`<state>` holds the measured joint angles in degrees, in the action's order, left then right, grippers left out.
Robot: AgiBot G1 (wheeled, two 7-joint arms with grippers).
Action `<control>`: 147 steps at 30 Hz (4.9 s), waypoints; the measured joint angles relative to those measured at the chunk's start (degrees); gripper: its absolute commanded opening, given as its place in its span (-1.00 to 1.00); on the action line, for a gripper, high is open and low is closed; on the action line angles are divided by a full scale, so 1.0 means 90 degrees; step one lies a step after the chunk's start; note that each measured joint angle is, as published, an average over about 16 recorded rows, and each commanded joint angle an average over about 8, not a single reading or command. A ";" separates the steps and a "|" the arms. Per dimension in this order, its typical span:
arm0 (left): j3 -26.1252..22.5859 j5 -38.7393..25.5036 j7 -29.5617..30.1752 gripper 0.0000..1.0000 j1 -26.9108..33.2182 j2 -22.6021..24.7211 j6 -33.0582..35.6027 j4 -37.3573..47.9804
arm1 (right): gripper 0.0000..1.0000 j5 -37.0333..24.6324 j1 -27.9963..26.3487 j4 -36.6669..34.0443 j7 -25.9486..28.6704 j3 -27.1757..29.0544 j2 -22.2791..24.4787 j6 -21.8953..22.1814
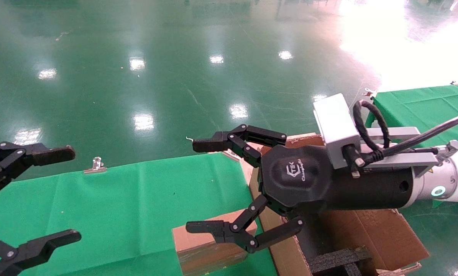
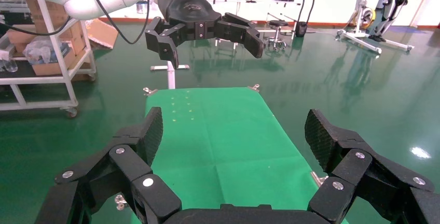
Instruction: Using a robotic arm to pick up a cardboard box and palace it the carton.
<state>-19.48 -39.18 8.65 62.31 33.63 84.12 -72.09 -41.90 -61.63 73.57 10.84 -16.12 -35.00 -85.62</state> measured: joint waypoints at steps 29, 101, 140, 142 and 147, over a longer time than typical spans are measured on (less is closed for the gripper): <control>0.0000 0.0000 0.0000 -1.00 0.0000 0.0000 0.0000 0.0000 | 1.00 -0.0057 -0.0006 -0.0014 0.0017 -0.0022 0.0011 0.0015; -0.0004 0.0001 -0.0002 1.00 -0.0001 -0.0002 -0.0002 0.0002 | -1.00 -0.5628 -0.3463 -0.1287 0.0022 -0.4255 -0.2122 -0.0468; -0.0005 0.0003 -0.0003 1.00 0.0000 -0.0002 -0.0002 0.0003 | -1.00 -0.4364 -0.5666 -0.2296 -0.0320 -0.4470 -0.1502 -0.0615; -0.0006 0.0003 -0.0003 1.00 0.0000 -0.0002 -0.0002 0.0003 | -1.00 -0.4256 -0.5902 -0.2398 -0.0375 -0.4619 -0.1399 -0.0626; -0.0006 0.0004 -0.0004 1.00 0.0000 -0.0002 -0.0003 0.0003 | -1.00 -0.4076 -0.6421 -0.2542 -0.0449 -0.5100 -0.1036 -0.0640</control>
<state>-19.53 -39.15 8.62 62.32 33.61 84.10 -72.06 -78.58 -119.42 50.70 6.80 -62.02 -44.33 -91.39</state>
